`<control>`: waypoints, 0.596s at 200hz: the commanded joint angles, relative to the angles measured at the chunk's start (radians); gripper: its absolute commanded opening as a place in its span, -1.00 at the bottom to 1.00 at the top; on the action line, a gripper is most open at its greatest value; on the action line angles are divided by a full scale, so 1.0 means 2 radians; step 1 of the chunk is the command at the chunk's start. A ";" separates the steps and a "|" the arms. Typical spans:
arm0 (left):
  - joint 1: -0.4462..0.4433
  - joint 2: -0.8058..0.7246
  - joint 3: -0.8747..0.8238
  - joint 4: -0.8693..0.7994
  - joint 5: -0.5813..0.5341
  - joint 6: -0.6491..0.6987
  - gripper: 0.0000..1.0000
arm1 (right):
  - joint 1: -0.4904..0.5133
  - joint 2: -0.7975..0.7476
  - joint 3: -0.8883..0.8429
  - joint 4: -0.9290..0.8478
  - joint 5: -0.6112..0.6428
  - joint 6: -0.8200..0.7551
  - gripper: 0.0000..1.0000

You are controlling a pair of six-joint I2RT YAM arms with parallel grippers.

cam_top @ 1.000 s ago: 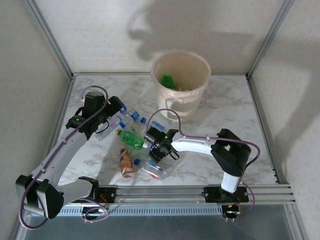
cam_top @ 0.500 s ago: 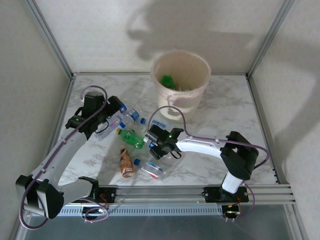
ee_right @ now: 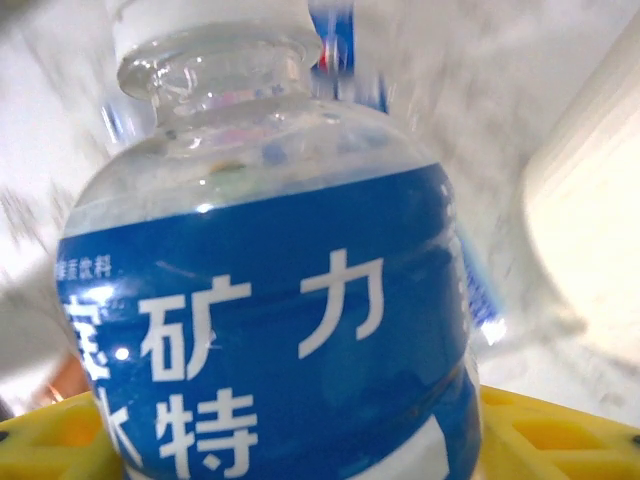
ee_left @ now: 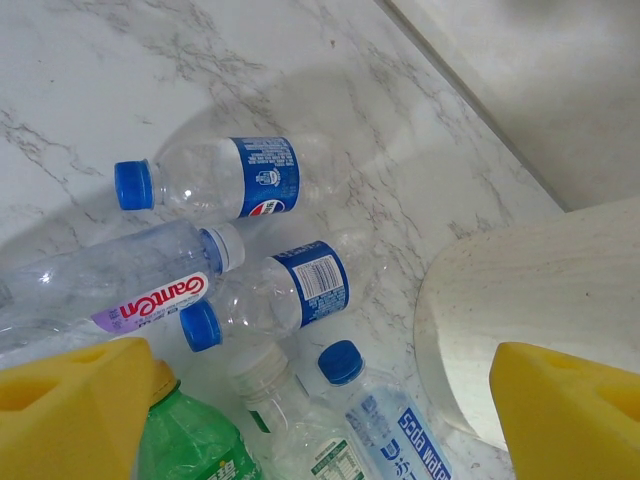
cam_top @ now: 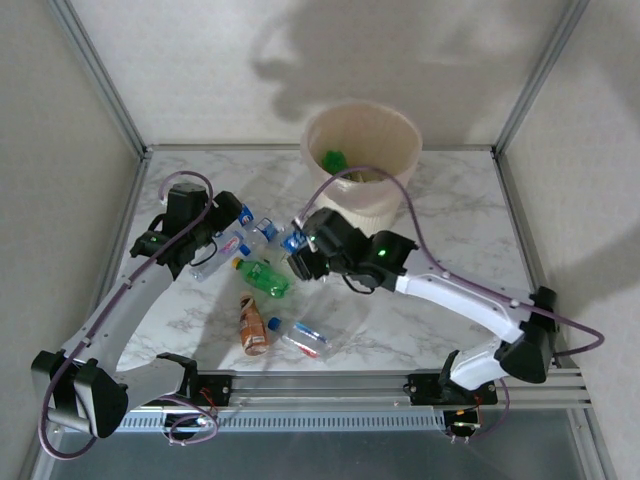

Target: Put the plastic bottles in the bin

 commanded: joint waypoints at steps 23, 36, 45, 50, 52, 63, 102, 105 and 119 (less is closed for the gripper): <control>0.004 -0.012 -0.004 0.011 -0.003 -0.004 0.73 | -0.050 -0.005 0.134 0.001 0.078 0.004 0.26; 0.004 -0.010 -0.004 0.013 -0.001 -0.004 0.72 | -0.086 0.016 0.182 -0.009 0.082 0.014 0.26; 0.004 -0.010 -0.005 0.013 0.001 -0.005 0.72 | -0.113 0.035 0.215 -0.019 0.079 0.020 0.24; 0.004 -0.010 -0.006 0.014 0.001 -0.005 0.72 | -0.128 0.045 0.232 -0.024 0.077 0.022 0.24; 0.004 -0.011 -0.006 0.015 0.001 -0.005 0.72 | -0.133 0.050 0.239 -0.026 0.076 0.023 0.24; 0.004 -0.011 -0.008 0.015 0.002 -0.005 0.72 | -0.160 0.075 0.274 -0.035 0.067 0.025 0.24; 0.004 -0.016 -0.012 0.010 -0.003 0.002 0.71 | -0.236 0.153 0.354 -0.066 0.058 0.038 0.23; 0.004 -0.016 -0.013 0.010 -0.003 0.002 0.72 | -0.242 0.156 0.355 -0.066 0.056 0.039 0.23; 0.004 -0.019 -0.017 0.011 -0.004 0.003 0.72 | -0.263 0.167 0.352 -0.066 0.057 0.042 0.23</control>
